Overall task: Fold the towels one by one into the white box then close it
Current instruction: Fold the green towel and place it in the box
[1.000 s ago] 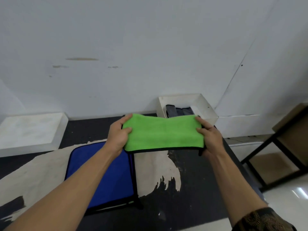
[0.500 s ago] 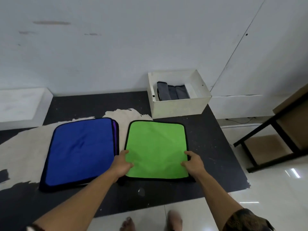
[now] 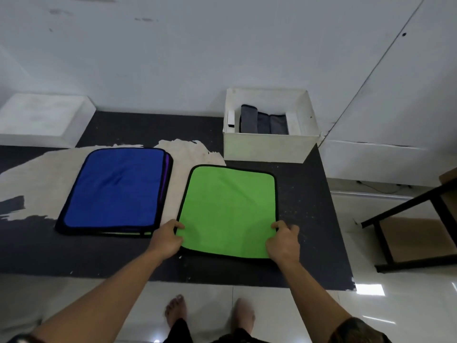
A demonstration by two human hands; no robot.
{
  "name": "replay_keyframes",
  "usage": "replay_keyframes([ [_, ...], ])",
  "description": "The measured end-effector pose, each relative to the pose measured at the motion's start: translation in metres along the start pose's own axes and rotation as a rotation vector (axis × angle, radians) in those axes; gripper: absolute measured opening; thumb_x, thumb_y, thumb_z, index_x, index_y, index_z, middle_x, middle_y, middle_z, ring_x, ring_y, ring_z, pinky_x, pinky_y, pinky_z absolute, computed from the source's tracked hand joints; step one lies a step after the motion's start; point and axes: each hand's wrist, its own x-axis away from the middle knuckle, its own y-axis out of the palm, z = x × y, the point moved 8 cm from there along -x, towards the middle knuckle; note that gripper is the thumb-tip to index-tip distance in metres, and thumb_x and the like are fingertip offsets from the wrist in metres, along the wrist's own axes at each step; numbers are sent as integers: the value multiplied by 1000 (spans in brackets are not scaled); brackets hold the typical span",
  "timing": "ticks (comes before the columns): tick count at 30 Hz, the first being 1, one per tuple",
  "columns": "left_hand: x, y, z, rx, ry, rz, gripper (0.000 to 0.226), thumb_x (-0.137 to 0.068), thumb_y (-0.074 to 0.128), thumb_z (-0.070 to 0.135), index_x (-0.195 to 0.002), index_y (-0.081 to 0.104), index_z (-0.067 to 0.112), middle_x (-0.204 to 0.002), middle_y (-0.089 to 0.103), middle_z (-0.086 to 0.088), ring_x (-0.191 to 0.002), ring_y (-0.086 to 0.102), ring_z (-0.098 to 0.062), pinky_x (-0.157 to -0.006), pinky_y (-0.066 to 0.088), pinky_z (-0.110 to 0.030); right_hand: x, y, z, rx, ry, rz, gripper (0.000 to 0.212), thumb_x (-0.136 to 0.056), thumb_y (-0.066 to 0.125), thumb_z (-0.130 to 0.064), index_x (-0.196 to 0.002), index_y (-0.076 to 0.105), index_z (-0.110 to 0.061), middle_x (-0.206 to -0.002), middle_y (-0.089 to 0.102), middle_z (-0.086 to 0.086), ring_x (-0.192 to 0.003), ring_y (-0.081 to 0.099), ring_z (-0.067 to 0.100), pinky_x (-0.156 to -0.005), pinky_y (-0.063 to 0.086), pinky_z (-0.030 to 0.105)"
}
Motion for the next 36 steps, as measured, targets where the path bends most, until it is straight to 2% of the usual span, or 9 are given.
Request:
replay_keyframes([
  [5, 3, -1, 2, -44, -22, 19, 34, -83, 62, 0, -112, 62, 17, -97, 53, -4, -79, 65, -22, -73, 60, -41, 2, -8, 4, 72, -31, -15, 39, -86, 55, 3, -120, 58, -16, -129, 31, 12, -86, 62, 34, -84, 52, 37],
  [11, 8, 5, 12, -223, 61, -16, 36, -81, 69, 8, -115, 61, 19, -108, 60, -8, -88, 60, -18, -78, 52, -28, -4, -17, 10, 137, -126, -21, 35, -85, 53, 7, -113, 64, -11, -126, 38, 9, -86, 60, 26, -89, 51, 34],
  [14, 18, 9, 13, -380, 130, 21, 42, -81, 74, 20, -120, 59, 22, -116, 50, -6, -94, 56, -18, -84, 52, -32, 8, -17, 12, 325, -202, 42, 31, -83, 56, -4, -113, 59, -11, -124, 41, 12, -102, 54, 29, -85, 52, 37],
  [18, 39, 14, 27, -601, 435, 192, 52, -70, 83, 35, -117, 66, 21, -114, 49, -4, -100, 53, -22, -82, 53, -37, 28, -7, -3, 481, -432, 134, 40, -64, 74, -19, -103, 65, -13, -114, 54, 13, -98, 52, 30, -79, 50, 42],
  [21, 53, 31, 30, -684, 578, 125, 50, -71, 81, 42, -117, 67, 26, -114, 54, 2, -103, 53, -18, -87, 49, -36, 42, 13, -8, 523, -605, 57, 44, -74, 73, -40, -111, 63, -18, -115, 54, 7, -102, 52, 26, -84, 48, 41],
  [24, 59, 38, 31, -737, 601, 113, 45, -78, 76, 37, -121, 65, 28, -112, 56, 5, -102, 54, -16, -85, 46, -34, 46, 18, -4, 562, -616, 29, 44, -72, 75, -49, -105, 64, -22, -106, 57, 4, -96, 54, 25, -78, 50, 40],
  [28, 61, 37, 38, -815, 530, 110, 40, -91, 60, 30, -131, 56, 28, -123, 54, 5, -111, 50, -18, -96, 39, -34, 49, 19, -6, 620, -621, 1, 37, -64, 81, -26, -99, 68, -20, -96, 60, 3, -85, 57, 24, -69, 52, 39],
  [31, 62, 39, 47, -930, 459, 111, 49, -88, 60, 14, -134, 50, 25, -128, 52, 2, -116, 49, -19, -101, 37, -35, 54, 17, -13, 675, -658, 12, 44, -70, 71, -7, -112, 62, -15, -106, 58, 7, -92, 55, 27, -78, 49, 41],
  [36, 59, 38, 47, -1010, 361, 134, 54, -79, 61, 2, -129, 52, 21, -127, 53, -2, -117, 50, -22, -100, 39, -36, 55, 17, -19, 745, -717, 32, 43, -81, 60, -3, -122, 50, -12, -115, 51, 12, -99, 50, 30, -86, 43, 43],
])
